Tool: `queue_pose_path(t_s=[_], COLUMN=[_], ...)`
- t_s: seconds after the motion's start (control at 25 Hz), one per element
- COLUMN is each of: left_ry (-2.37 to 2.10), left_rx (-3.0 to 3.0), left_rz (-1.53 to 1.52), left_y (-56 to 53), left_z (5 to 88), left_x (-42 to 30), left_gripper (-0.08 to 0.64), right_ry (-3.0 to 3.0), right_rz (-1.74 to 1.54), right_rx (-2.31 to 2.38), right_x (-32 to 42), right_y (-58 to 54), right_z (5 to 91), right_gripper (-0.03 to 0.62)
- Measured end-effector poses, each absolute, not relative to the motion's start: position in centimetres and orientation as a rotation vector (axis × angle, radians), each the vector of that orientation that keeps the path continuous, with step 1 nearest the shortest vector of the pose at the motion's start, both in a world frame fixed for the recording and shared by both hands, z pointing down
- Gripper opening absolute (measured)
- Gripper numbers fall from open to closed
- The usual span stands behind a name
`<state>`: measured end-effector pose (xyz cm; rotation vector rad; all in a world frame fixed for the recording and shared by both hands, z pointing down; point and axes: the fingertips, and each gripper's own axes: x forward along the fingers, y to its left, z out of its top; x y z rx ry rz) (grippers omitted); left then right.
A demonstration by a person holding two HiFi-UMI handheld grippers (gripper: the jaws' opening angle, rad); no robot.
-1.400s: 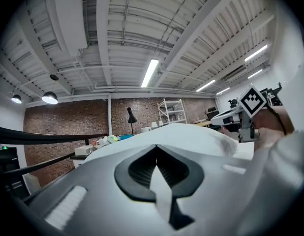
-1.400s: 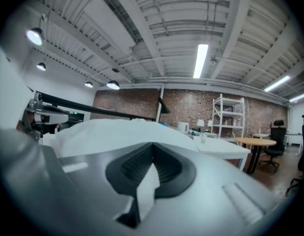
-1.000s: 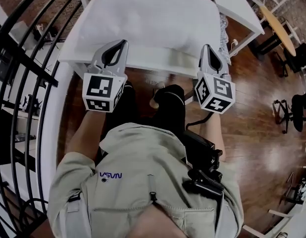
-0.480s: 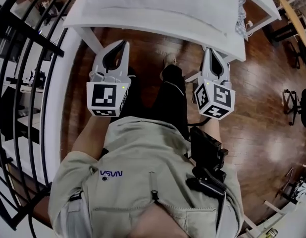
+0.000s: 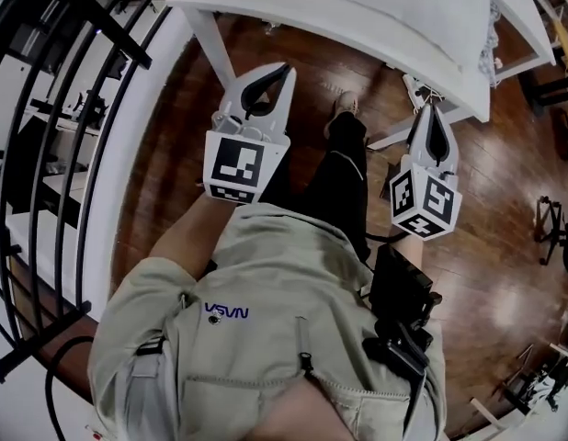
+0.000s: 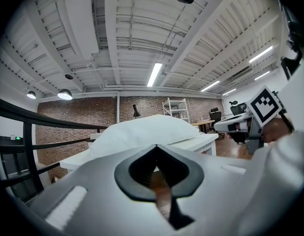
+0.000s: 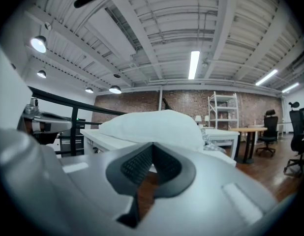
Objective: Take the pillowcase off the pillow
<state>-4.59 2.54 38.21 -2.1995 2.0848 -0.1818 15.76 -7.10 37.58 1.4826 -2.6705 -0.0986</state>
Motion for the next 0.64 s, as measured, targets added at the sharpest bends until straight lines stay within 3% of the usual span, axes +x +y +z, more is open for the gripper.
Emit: queue_pose_path(t_s=[0.64], left_ry=[2.067], left_rx=[-2.213], left_rz=[-0.17], left_y=[1.8], left_z=[38.0], left_x=[-3.6], left_gripper=[0.005], right_ry=[-2.666], right_rz=[-0.096], right_rx=[1.476], right_x=[16.2], right_y=[-7.2], right_z=[37.6], right_gripper=[0.002])
